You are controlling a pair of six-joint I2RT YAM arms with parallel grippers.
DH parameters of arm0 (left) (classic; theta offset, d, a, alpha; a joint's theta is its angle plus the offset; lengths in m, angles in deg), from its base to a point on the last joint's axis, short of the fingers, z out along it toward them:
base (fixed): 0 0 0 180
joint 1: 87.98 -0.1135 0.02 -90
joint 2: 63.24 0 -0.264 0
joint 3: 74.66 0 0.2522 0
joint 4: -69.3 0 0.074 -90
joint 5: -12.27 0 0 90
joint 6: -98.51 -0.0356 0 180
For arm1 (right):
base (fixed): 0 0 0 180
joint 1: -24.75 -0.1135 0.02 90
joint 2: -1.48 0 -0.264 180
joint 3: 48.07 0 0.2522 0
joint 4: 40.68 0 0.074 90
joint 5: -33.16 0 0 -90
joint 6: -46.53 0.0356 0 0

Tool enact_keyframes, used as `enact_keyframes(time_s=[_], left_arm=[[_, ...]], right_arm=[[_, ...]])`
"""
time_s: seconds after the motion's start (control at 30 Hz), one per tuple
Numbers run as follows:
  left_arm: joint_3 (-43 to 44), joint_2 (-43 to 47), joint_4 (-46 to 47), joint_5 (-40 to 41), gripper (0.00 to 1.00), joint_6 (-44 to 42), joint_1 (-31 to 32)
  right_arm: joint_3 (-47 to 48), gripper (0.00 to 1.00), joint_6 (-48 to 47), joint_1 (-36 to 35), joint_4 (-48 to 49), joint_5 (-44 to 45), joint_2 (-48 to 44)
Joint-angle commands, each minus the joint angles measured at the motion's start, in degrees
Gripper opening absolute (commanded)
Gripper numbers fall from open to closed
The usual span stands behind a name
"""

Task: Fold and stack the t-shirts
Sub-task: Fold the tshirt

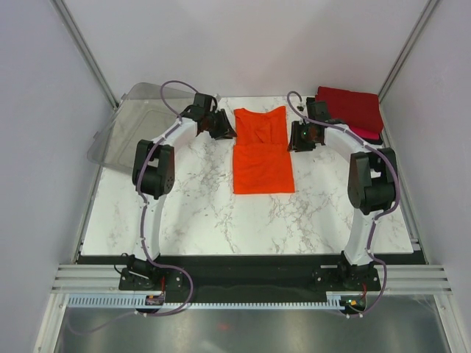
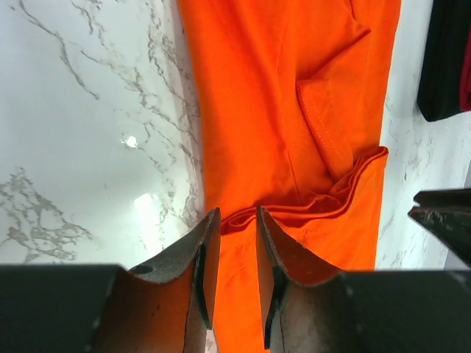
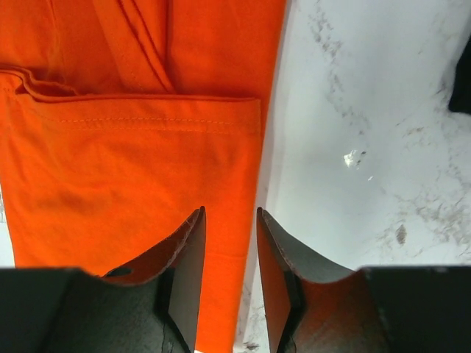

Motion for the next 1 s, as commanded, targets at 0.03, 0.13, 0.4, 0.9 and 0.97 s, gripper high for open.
enact_keyframes(time_s=[0.03,0.13,0.4,0.9,0.97], left_arm=[[3.97,0.69,0.25,-5.11,0.34,-4.59,-1.10],[6.70,-1.95,0.42,-7.84,0.33,-4.85,-1.10],[9.60,-8.62,2.53,-11.97,0.32,-3.71,-1.19],[11.71,-12.94,3.85,-9.96,0.31,-1.96,-1.63],[11.80,-13.46,3.94,-9.78,0.31,-1.78,-1.63]], right_arm=[[3.82,0.41,-4.71,3.40,2.16,-7.56,3.54],[5.14,0.40,-5.68,4.54,1.98,-10.89,5.74],[7.52,0.40,-8.40,4.72,2.77,-17.05,8.83],[10.24,0.40,-8.85,4.63,3.74,-14.42,13.49],[9.89,0.36,-8.67,4.72,3.82,-12.76,13.84]])
